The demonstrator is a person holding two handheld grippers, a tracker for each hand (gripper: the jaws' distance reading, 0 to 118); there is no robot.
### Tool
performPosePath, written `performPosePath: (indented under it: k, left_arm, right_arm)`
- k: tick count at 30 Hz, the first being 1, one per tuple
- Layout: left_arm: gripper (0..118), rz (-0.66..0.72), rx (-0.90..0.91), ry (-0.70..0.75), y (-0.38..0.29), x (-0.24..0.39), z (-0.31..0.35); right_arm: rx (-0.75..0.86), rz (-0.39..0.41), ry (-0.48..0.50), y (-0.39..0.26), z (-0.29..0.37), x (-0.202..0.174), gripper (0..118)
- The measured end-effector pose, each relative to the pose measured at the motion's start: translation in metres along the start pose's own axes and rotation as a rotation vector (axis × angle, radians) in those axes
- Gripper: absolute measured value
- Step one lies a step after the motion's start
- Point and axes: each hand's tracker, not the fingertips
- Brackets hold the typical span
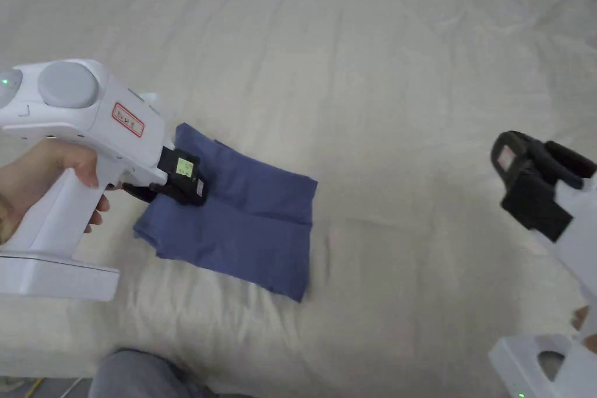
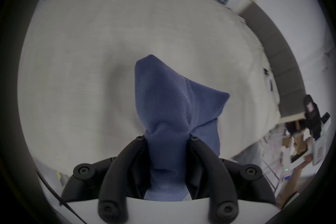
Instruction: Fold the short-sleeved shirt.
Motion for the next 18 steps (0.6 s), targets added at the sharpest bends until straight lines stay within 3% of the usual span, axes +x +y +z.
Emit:
performPosePath:
  k: [5, 10, 15, 17, 18]
  left_arm:
    - [26, 0.072, 0.069, 0.178, 0.009, -0.104, 0.041]
    - [26, 0.094, 0.057, 0.495, 0.027, -0.194, 0.057]
    - [26, 0.227, 0.084, 0.753, 0.039, -0.269, 0.057]
    - [29, 0.226, 0.113, 0.862, 0.039, -0.289, 0.052]
    - [36, 0.22, 0.123, 0.916, 0.039, -0.295, 0.05]
  right_arm:
    - [-0.005, 0.045, -0.065, 0.006, 0.001, 0.004, 0]
    - [-0.042, -0.008, -0.109, -0.005, -0.008, 0.004, 0]
    - [-0.114, -0.016, -0.126, -0.011, -0.025, -0.001, 0]
    - [-0.127, -0.012, -0.124, -0.012, -0.031, -0.005, 0]
    - [-0.128, -0.009, -0.125, -0.014, -0.033, -0.006, 0]
